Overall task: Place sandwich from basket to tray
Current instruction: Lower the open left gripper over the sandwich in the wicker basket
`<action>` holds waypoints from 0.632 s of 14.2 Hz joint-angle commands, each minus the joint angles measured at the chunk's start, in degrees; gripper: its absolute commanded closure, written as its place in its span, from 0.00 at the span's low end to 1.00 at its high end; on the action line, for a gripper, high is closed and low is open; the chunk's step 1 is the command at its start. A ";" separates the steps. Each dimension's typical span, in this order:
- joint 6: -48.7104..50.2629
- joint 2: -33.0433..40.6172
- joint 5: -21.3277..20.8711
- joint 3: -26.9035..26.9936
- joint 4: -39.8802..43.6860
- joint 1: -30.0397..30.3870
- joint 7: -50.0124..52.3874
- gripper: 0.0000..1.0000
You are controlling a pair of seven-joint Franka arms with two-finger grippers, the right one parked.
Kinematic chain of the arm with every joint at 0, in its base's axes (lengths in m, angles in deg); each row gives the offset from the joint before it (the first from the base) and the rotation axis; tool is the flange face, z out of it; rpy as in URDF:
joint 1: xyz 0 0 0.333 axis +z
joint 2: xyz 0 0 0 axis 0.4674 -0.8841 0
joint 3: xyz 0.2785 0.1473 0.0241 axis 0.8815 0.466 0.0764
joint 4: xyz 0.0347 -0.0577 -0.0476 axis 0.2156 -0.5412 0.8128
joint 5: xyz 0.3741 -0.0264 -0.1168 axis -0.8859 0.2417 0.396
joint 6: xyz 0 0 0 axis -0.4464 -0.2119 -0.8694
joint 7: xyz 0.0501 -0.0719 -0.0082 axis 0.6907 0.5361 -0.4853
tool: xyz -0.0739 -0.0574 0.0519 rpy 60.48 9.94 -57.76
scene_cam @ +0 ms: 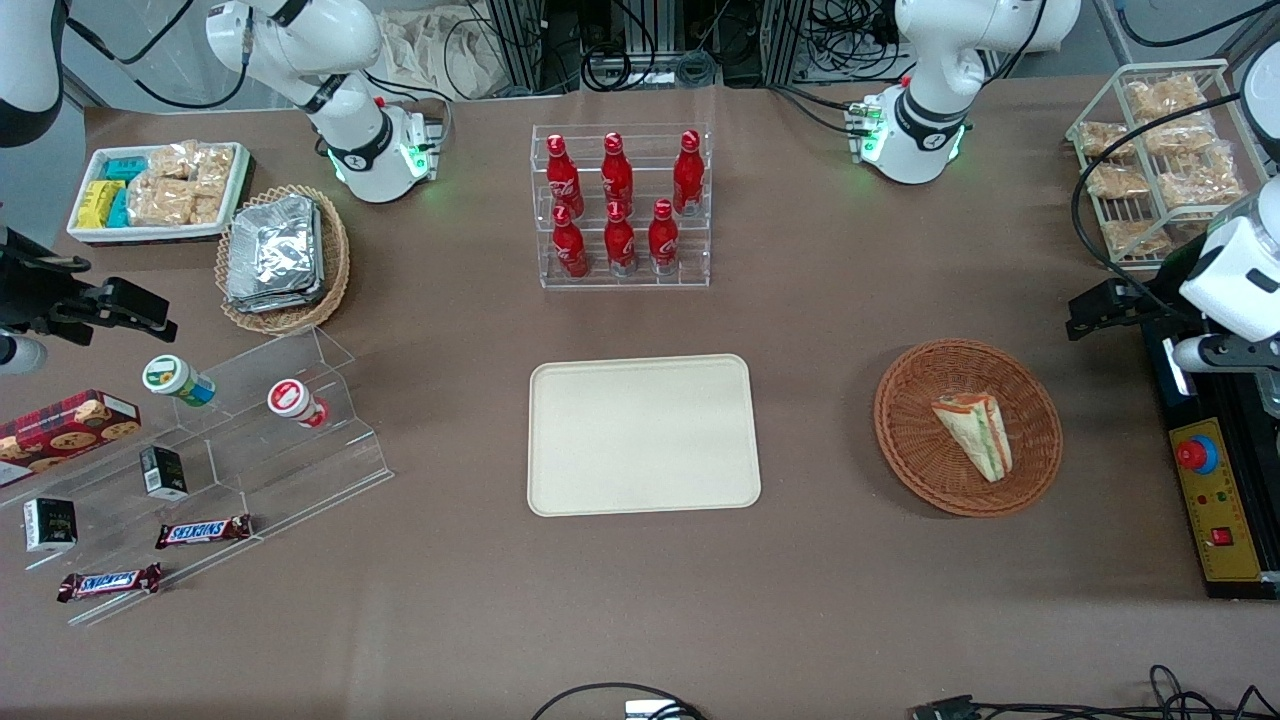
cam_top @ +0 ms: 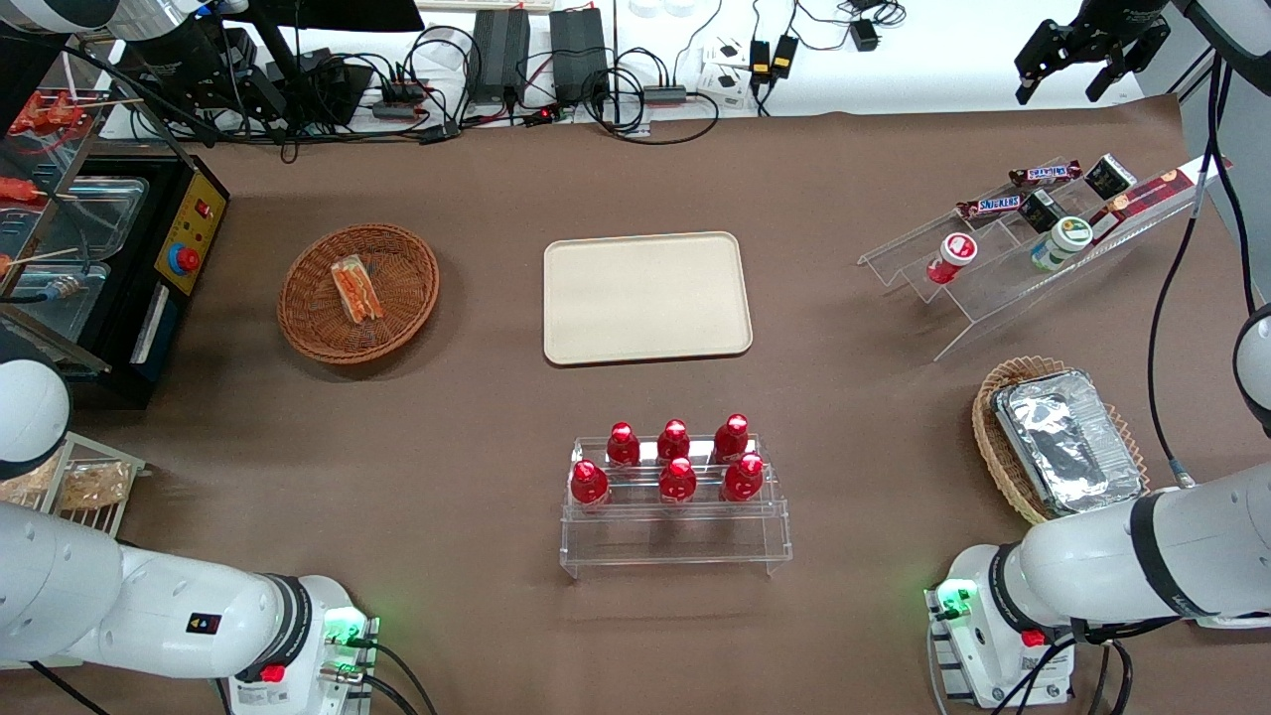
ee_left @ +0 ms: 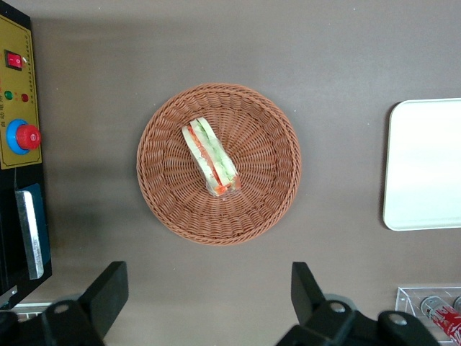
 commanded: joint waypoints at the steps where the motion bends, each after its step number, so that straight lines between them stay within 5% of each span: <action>1: 0.14 -0.62 -0.87 -0.05 1.10 0.02 0.63 0.00; 5: 0.14 -1.41 -0.70 -0.05 1.63 0.11 1.68 0.00; 9: -3.11 -3.79 -0.44 0.03 -0.73 0.02 20.83 0.00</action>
